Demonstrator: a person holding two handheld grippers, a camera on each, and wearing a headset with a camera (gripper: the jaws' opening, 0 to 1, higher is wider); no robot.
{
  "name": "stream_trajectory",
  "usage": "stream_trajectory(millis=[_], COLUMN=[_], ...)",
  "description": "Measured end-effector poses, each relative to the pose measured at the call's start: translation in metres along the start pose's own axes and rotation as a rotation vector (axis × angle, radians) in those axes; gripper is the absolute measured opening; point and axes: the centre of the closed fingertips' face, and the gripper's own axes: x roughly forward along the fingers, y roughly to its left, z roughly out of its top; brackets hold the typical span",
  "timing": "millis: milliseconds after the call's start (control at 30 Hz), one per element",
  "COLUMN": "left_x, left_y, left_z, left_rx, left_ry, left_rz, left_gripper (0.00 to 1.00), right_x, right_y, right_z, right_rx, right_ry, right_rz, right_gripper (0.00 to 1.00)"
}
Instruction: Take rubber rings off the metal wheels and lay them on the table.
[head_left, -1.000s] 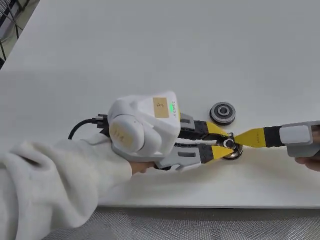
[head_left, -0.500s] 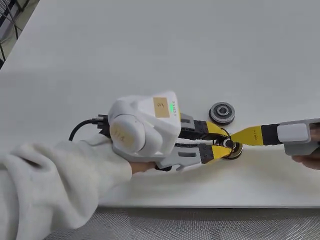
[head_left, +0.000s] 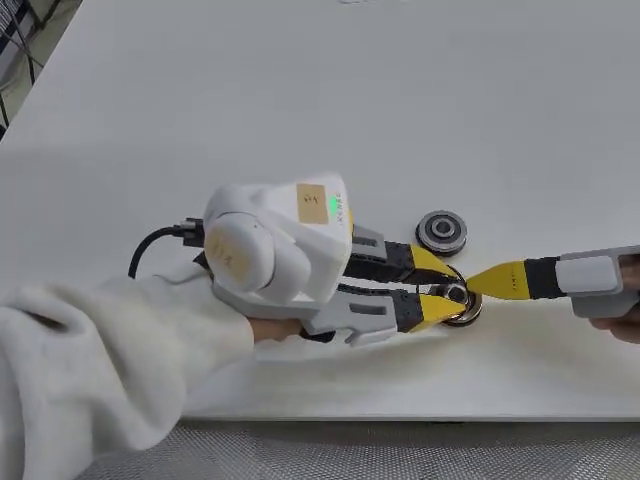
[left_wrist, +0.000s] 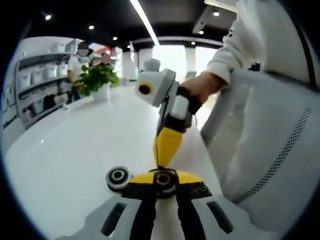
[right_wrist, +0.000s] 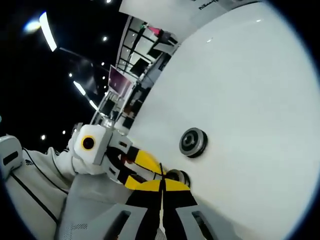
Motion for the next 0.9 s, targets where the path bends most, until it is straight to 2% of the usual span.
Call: stream_trajectory(millis=[267,433,533,733,833,900], left_x=[-0.012,-0.022,-0.028,-0.042,-0.051,-0.057], left_y=[0.001,0.002,0.005,0.010,0.013,0.011], left_z=[0.006,0.012,0.012,0.018,0.020,0.021], left_rx=[0.023,0.033,0.024,0.009,-0.012,-0.025], left_ry=[-0.002,-0.006,0.013,0.005,0.002,0.003], left_rz=[0.008,0.014,0.030,0.063,0.083,0.085], left_gripper=[0.18,0.22,0.28,0.40,0.48,0.53], right_x=[-0.006,-0.010,-0.012,-0.014,-0.015,-0.016], right_y=[0.002,0.006,0.006,0.009,0.012,0.014], right_z=[0.003,0.008,0.009,0.012,0.012,0.012], right_rx=[-0.026,-0.027,-0.032,-0.047,-0.050,-0.054], right_ry=[-0.009,-0.023,-0.027,-0.033,-0.033,-0.034], right_rz=[-0.029,-0.025,-0.029,-0.038,-0.039,-0.039], right_gripper=[0.00,0.00,0.00,0.00,0.00,0.00])
